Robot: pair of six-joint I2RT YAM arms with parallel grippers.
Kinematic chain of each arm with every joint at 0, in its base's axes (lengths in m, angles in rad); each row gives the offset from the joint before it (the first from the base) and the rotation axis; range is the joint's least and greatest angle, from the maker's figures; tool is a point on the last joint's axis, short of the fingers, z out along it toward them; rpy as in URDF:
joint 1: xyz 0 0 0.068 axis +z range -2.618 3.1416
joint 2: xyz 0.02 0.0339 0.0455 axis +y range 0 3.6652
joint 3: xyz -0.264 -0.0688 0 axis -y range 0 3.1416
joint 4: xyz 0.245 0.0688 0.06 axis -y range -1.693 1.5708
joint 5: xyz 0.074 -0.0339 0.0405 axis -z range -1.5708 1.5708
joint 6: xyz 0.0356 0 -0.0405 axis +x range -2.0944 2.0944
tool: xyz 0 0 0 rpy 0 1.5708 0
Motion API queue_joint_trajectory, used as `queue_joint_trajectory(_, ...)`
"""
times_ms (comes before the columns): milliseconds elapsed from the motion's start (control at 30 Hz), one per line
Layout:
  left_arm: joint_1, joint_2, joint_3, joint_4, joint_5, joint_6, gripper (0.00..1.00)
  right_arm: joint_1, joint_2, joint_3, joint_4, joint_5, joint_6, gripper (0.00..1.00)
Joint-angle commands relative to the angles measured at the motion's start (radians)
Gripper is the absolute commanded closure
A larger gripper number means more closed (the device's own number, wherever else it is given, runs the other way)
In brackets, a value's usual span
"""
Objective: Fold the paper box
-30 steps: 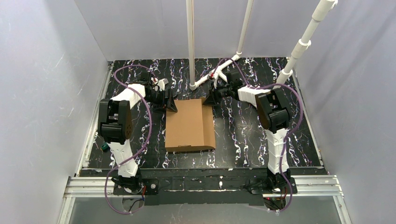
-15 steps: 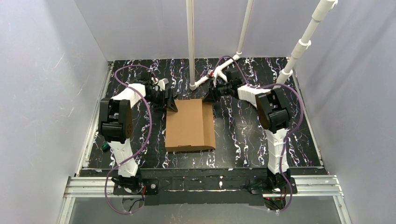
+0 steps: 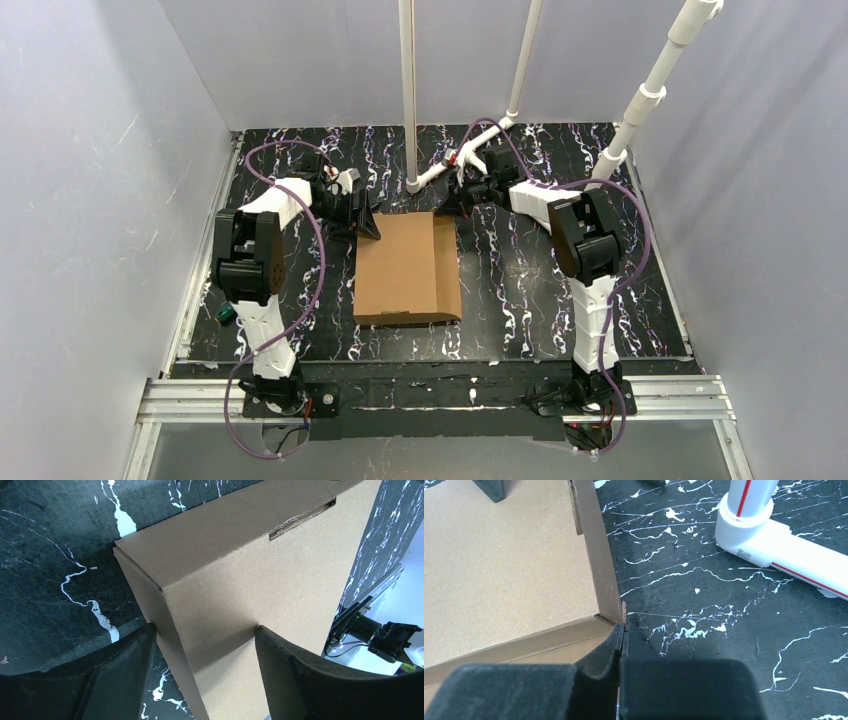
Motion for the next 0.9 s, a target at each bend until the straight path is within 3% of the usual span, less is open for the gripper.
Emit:
queue_joint_trajectory(0,0.003,0.021,0.02,-0.024,-0.02,0.002,0.31,0.006,-0.06,-0.017,-0.008,-0.027,-0.031,0.99)
queue_joint_trajectory(867,0.011,0.031,0.016,-0.033,-0.031,0.001,0.32,-0.006,-0.159,-0.239,0.208,0.003,0.033,0.99)
